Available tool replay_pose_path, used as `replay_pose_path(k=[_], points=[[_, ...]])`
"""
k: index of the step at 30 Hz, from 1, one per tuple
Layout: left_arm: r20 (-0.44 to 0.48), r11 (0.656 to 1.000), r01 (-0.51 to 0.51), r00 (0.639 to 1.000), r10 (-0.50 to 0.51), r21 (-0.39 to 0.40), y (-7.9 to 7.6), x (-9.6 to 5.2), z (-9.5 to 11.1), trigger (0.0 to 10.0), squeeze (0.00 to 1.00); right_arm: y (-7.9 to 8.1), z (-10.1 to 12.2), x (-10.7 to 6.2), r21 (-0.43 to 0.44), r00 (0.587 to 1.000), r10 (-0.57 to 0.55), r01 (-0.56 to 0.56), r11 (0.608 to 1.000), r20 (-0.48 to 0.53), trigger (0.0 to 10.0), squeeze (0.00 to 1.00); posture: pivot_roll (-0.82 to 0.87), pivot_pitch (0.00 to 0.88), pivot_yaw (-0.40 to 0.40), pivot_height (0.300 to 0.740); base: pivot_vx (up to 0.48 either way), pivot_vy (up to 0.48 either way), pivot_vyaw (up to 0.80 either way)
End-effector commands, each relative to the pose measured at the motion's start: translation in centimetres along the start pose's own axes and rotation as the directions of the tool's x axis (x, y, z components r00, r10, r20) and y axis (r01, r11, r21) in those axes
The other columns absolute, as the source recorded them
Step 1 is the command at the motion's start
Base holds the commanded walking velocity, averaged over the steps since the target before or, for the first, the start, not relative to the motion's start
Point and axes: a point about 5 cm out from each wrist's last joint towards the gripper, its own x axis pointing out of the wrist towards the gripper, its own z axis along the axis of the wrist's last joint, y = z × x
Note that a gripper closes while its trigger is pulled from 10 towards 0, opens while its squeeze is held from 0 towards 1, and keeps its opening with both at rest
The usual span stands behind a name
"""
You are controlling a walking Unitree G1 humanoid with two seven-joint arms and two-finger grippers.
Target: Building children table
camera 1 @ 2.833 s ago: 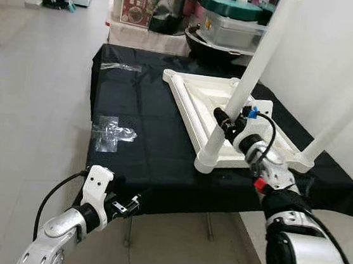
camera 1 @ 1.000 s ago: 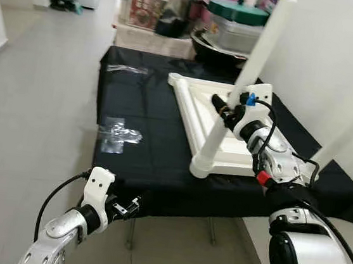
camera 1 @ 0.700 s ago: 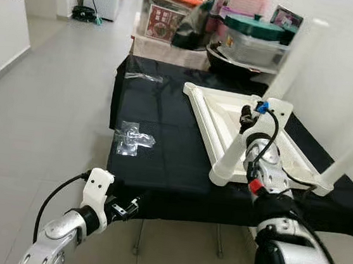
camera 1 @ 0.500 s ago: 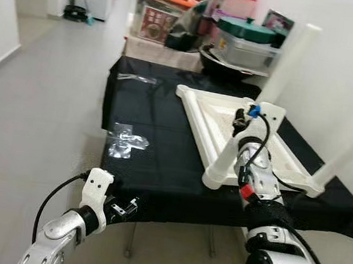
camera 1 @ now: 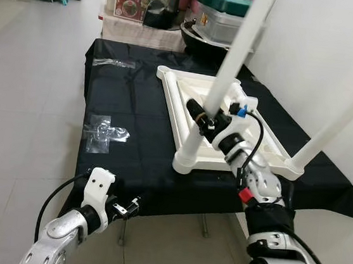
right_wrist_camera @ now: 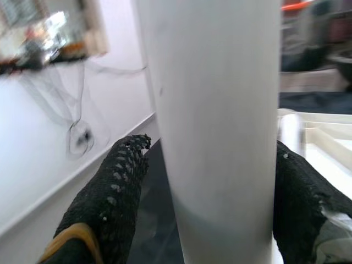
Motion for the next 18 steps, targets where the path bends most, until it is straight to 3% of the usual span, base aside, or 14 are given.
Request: replay_pose_path(k=[1,7,8,10,11,13,14,16,17,18], points=[[-0.004,1.000,0.010,1.000,-0.010,0.004,-0.4,0.2,-0.2,10.0,0.00,-0.4,-0.1,0.1,-0.025,0.999,0.033,-0.034,0.999,-0.033,10.0,0.00,0.06,0.000,-0.169,0.740,0.000,0.000,0.00],[-0.008,1.000,0.006,1.000,-0.006,0.006,-0.4,0.1,-0.3,10.0,0.00,-1.5,-0.7,-0.1,-0.022,0.997,-0.012,0.010,1.000,-0.073,10.0,0.00,0.07,0.000,-0.173,0.740,0.000,0.000,0.00],[-0.009,1.000,0.004,1.000,-0.004,0.006,-0.3,0.0,-0.4,10.0,0.00,-1.3,-0.9,-0.1,-0.019,0.997,-0.002,0.000,1.000,-0.079,1.0,0.00,0.07,0.000,-0.173,0.740,0.000,0.000,0.00],[-0.011,1.000,0.003,1.000,-0.003,0.006,-0.3,0.0,-0.4,10.0,0.00,-1.2,-1.1,-0.2,-0.016,0.997,0.010,-0.012,1.000,-0.083,1.0,0.00,0.07,0.000,-0.173,0.740,0.000,0.000,0.00],[-0.011,1.000,0.004,1.000,-0.004,0.007,-0.3,-0.1,-0.4,10.0,0.00,-1.5,-1.5,-0.3,-0.014,0.994,-0.047,0.046,0.999,-0.097,0.0,0.00,0.07,0.000,-0.169,0.740,0.000,0.000,0.00],[-0.011,1.000,0.004,1.000,-0.004,0.007,-0.3,-0.1,-0.4,10.0,0.00,-1.5,-1.5,-0.3,-0.014,0.994,-0.047,0.046,0.999,-0.097,0.0,0.00,0.07,0.000,-0.169,0.740,0.000,0.000,0.00],[-0.011,1.000,0.005,1.000,-0.005,0.008,-0.3,0.0,-0.4,10.0,0.00,-2.3,-1.9,-0.4,-0.002,0.982,-0.162,0.163,0.987,-0.101,0.0,0.00,0.07,0.000,-0.170,0.740,0.000,0.000,0.00],[-0.011,1.000,0.005,1.000,-0.005,0.008,-0.3,0.0,-0.4,10.0,0.00,-2.3,-1.9,-0.4,-0.002,0.982,-0.162,0.163,0.987,-0.101,0.0,0.00,0.07,0.000,-0.170,0.740,0.000,0.000,0.00],[-0.010,1.000,0.006,1.000,-0.006,0.009,-0.4,0.1,-0.3,10.0,0.00,-3.7,-2.3,-1.0,-0.006,0.925,-0.368,0.369,0.930,-0.098,0.0,0.00,0.07,0.000,-0.169,0.740,0.000,0.000,0.00],[-0.009,1.000,0.008,1.000,-0.007,0.011,-0.4,0.2,-0.3,10.0,0.00,-4.9,-3.4,-2.2,-0.009,0.809,-0.578,0.580,0.814,-0.109,0.0,0.00,0.07,0.000,-0.171,0.740,0.000,0.000,0.00]])
